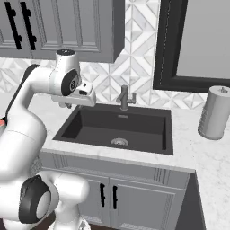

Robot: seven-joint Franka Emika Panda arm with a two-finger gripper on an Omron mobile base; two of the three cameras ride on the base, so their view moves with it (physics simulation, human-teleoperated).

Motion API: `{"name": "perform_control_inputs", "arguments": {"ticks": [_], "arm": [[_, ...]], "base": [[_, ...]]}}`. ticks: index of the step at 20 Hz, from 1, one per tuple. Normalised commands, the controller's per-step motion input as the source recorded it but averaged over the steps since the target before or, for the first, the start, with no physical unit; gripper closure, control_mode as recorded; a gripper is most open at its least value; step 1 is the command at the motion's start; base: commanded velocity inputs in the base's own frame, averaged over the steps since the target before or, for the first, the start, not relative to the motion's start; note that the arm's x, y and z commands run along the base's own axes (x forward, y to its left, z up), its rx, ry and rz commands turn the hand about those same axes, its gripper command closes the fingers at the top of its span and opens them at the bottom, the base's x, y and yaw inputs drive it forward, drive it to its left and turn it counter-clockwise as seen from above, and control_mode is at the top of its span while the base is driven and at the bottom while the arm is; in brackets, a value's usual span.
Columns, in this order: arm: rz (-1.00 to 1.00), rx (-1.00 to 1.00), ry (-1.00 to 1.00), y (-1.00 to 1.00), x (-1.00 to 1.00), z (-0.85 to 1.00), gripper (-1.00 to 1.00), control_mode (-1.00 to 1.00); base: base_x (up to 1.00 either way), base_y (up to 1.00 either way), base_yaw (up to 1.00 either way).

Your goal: Pick up the cup and bowl from the counter, place them in the dishwasher, and close the dishwasher door.

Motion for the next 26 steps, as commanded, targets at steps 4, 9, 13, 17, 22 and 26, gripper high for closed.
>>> {"name": "perform_control_inputs", "arguments": {"ticks": [4, 9, 13, 17, 22, 26], "arm": [[0.00, 0.00, -0.01, 0.00, -0.24, 0.00, -1.00, -1.00], [0.01, -0.02, -0.12, 0.06, -0.62, 0.00, -1.00, -1.00], [0.00, 0.00, -0.19, 0.16, -0.82, -0.01, -1.00, -1.00], [0.00, 0.00, -0.20, 0.16, -0.57, 0.00, -1.00, -1.00], [0.00, 0.00, -0.06, 0.01, -0.11, 0.01, -1.00, 1.00], [0.00, 0.00, 0.00, 0.00, 0.00, 0.00, -1.00, 1.00]], "base": [[0.00, 0.00, 0.00], [0.00, 0.00, 0.00], [0.00, 0.00, 0.00], [0.00, 0.00, 0.00], [-0.31, 0.07, 0.02], [-0.12, 0.03, 0.06]]}}
